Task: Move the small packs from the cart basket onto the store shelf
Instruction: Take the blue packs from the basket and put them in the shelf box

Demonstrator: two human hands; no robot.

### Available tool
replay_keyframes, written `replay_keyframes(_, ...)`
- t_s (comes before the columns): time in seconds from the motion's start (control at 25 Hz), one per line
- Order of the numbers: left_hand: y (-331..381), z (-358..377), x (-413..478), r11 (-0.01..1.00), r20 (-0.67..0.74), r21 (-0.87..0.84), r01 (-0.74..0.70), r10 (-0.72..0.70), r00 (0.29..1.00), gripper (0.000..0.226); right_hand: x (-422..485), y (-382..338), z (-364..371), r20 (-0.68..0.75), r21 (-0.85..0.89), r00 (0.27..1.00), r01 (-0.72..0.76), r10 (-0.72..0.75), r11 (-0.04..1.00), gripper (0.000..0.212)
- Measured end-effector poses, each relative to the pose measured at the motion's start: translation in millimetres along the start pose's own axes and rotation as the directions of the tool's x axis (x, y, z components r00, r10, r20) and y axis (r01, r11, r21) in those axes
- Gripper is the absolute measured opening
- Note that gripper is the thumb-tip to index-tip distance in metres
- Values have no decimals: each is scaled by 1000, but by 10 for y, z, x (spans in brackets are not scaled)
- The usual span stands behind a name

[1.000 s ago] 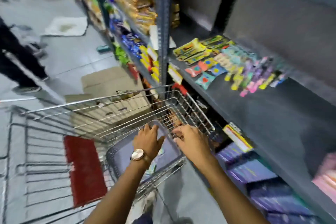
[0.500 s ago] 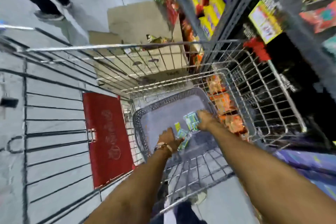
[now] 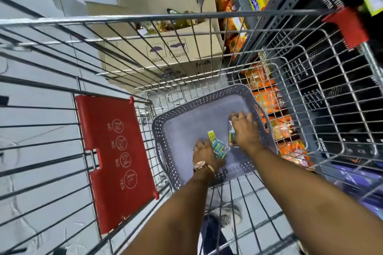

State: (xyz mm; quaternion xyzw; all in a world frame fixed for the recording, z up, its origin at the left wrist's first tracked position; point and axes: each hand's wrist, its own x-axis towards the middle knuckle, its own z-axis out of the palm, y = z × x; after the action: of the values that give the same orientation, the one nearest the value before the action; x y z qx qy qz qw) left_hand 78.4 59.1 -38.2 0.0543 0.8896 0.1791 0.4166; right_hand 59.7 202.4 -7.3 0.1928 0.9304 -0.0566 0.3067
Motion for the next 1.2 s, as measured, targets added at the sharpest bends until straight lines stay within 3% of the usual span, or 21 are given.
replay_keyframes(0.2,-30,-268,-39,947,90,-282,153,-133,987,46,-88,179,-278,115,249,973,-225,202,942,38)
replay_keyframes(0.36,162,-623,-325,900,1,-430,68,-75,997,18,-368,223,-730,144,398,941,-339,307,853,38)
replay_keyframes(0.44,342,-897,-527,826,-59,-564,-13,-24,998,11,-600,276,-1022,74,553,947,-301,314,777,36)
replay_keyframes(0.52,516,-1206,-775,726,-103,-681,-100,40,994,7,-904,360,-1297,-33,716,965,-160,261,679,24)
replay_keyframes(0.6,682,-1527,-1058,642,-111,-752,-148,98,989,11,-1291,433,-1502,-35,901,966,-79,255,426,12)
replay_keyframes(0.72,993,-1847,-1532,603,-115,-760,-243,243,963,14,-1921,569,-1612,35,999,965,-35,261,-5,26)
replay_keyframes(0.8,1288,-1947,-1935,593,-124,-739,-319,346,930,12,-2424,719,-1660,7,979,949,57,315,-195,30)
replay_keyframes(0.84,1437,-1954,-2143,582,-122,-734,-350,395,911,13,-2669,808,-1663,-15,964,932,109,362,-242,30)
replay_keyframes(0.96,1931,-1815,-2702,545,-31,-753,-368,530,847,21,-3373,1172,-1703,-74,935,832,250,550,-252,29)
replay_keyframes(1.12,2483,-1480,-3238,519,72,-755,-401,673,736,15,-4164,1765,-1698,-145,912,659,378,738,-158,25)
replay_keyframes(1.2,2773,-1271,-3478,526,173,-748,-404,742,647,13,-4603,2037,-1610,-164,903,566,416,808,-108,24)
